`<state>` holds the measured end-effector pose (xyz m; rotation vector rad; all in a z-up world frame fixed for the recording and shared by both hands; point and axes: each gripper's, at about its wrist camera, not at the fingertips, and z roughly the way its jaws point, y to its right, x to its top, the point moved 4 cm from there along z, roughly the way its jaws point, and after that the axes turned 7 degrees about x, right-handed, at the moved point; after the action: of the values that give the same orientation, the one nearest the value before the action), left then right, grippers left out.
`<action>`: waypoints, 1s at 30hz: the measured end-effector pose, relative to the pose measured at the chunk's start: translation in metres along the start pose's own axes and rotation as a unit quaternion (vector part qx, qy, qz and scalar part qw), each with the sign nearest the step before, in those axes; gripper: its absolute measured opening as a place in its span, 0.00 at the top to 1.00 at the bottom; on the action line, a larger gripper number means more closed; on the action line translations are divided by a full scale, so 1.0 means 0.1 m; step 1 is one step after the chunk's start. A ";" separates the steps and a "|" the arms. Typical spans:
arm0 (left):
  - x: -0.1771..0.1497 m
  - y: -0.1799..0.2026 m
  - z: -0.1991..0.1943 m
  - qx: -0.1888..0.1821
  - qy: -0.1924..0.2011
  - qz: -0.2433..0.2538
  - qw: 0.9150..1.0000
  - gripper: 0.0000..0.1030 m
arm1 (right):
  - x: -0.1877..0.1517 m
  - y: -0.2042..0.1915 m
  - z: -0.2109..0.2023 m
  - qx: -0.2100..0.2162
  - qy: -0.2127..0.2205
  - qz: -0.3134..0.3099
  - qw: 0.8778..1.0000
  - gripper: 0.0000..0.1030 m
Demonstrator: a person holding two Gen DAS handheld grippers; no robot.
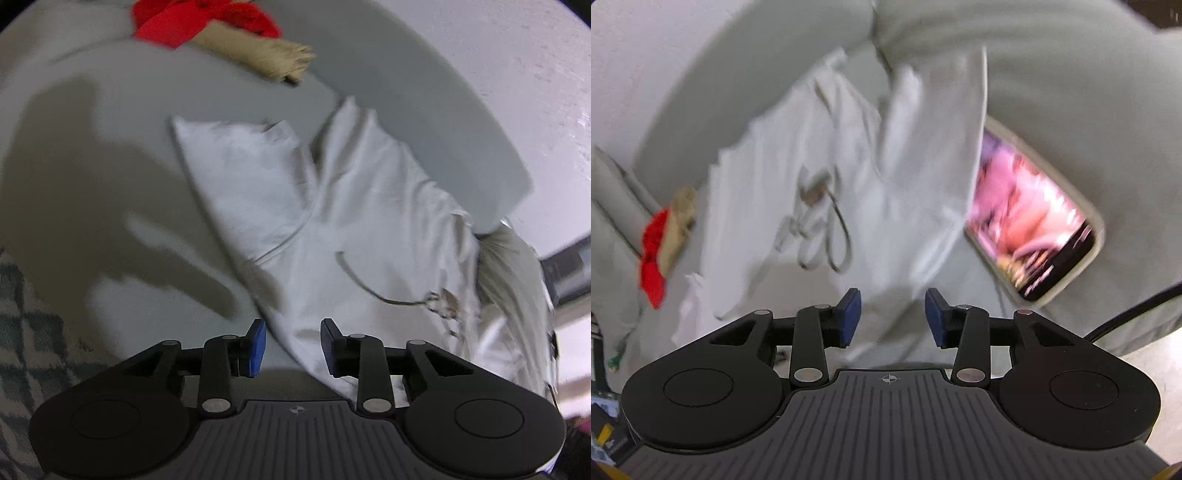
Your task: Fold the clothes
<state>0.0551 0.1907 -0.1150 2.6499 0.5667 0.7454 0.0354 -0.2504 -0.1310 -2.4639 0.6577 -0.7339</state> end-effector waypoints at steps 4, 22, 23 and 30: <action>0.34 0.28 -0.45 -0.038 0.046 0.031 0.998 0.57 | 0.29 -0.31 -0.62 0.032 0.063 -0.044 0.997 0.52; 0.42 -0.06 -0.03 0.032 0.025 -0.046 0.998 0.30 | 0.90 -0.44 -0.53 0.096 0.067 0.010 0.993 0.39; 0.34 -0.18 -0.08 0.029 0.018 -0.063 0.997 0.30 | 0.81 -0.34 -0.55 0.097 0.069 0.022 0.993 0.39; 0.10 -0.23 -0.26 0.043 0.016 -0.024 0.999 0.23 | 0.48 -0.05 -0.85 0.127 0.059 0.030 0.990 0.34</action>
<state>0.0416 0.2203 -0.0992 2.6980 0.6821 0.7659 0.0217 -0.3000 -0.0482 -2.1731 0.6361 -0.8881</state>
